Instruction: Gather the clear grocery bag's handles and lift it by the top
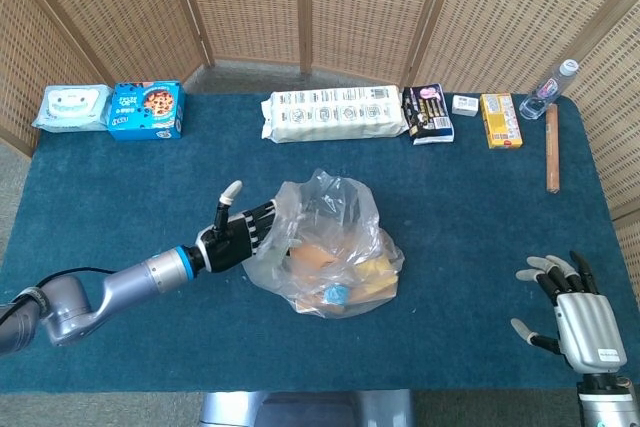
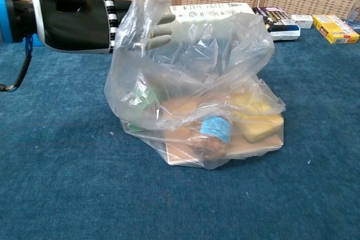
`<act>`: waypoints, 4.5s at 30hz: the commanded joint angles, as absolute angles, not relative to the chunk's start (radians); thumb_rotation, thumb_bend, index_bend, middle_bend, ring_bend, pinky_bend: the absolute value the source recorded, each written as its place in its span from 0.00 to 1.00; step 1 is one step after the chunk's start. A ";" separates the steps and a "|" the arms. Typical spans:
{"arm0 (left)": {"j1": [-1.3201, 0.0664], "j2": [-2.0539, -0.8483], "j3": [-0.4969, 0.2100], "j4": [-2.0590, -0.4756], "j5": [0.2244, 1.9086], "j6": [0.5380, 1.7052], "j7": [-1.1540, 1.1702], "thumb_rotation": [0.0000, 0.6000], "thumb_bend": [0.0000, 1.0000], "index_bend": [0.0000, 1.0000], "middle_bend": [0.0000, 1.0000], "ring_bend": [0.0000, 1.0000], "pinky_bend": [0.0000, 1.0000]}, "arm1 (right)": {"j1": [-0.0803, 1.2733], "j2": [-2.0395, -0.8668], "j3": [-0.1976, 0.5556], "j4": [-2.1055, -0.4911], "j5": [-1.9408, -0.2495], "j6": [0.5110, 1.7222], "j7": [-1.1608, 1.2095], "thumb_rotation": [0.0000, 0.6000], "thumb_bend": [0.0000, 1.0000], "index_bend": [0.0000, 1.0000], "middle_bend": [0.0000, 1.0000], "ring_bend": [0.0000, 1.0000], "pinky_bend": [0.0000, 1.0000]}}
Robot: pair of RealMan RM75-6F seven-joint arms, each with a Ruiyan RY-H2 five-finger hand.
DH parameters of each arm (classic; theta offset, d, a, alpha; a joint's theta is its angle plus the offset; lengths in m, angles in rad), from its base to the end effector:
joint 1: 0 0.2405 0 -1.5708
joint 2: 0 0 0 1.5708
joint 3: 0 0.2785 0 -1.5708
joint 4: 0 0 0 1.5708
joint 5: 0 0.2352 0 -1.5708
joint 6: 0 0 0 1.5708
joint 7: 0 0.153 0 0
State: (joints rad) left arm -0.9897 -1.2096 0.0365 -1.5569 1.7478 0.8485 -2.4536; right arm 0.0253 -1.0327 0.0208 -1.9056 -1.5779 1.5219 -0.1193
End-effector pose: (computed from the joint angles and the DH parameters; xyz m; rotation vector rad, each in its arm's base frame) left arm -0.1170 0.3614 0.0149 0.5537 2.4798 0.9061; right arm -0.2813 -0.1647 0.1481 1.3911 -0.9670 0.9810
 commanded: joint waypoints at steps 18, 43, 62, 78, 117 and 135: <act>-1.141 -1.286 0.019 -1.500 1.636 0.750 -2.575 0.00 0.13 0.00 0.06 0.06 0.19 | 0.022 -1.035 0.019 -1.903 -1.596 1.533 -0.106 1.00 0.20 0.34 0.23 0.17 0.00; -1.004 -1.295 -0.171 -1.606 1.413 0.737 -2.413 0.53 0.35 0.43 0.54 0.49 0.60 | 0.016 -1.039 0.024 -1.885 -1.623 1.558 -0.073 1.00 0.20 0.36 0.24 0.17 0.00; -0.828 -1.259 -0.152 -1.596 1.623 1.112 -2.547 0.53 0.35 0.46 0.57 0.52 0.57 | 0.022 -1.037 0.022 -1.903 -1.639 1.552 -0.086 1.00 0.20 0.36 0.24 0.17 0.00; -0.849 -1.264 -0.098 -1.510 1.779 1.318 -2.595 0.00 0.20 0.40 0.41 0.31 0.31 | 0.035 -1.036 0.029 -1.916 -1.631 1.534 -0.106 1.00 0.20 0.36 0.24 0.17 0.00; -0.879 -1.199 -0.030 -1.595 1.716 1.242 -1.933 0.00 0.20 0.00 0.01 0.00 0.12 | 0.053 -1.033 0.031 -1.913 -1.623 1.512 -0.101 1.00 0.20 0.37 0.25 0.17 0.00; -0.870 -1.177 -0.058 -1.665 1.641 1.188 -1.768 0.00 0.20 0.00 0.00 0.00 0.00 | 0.066 -1.027 0.031 -1.909 -1.624 1.496 -0.099 1.00 0.20 0.38 0.26 0.17 0.00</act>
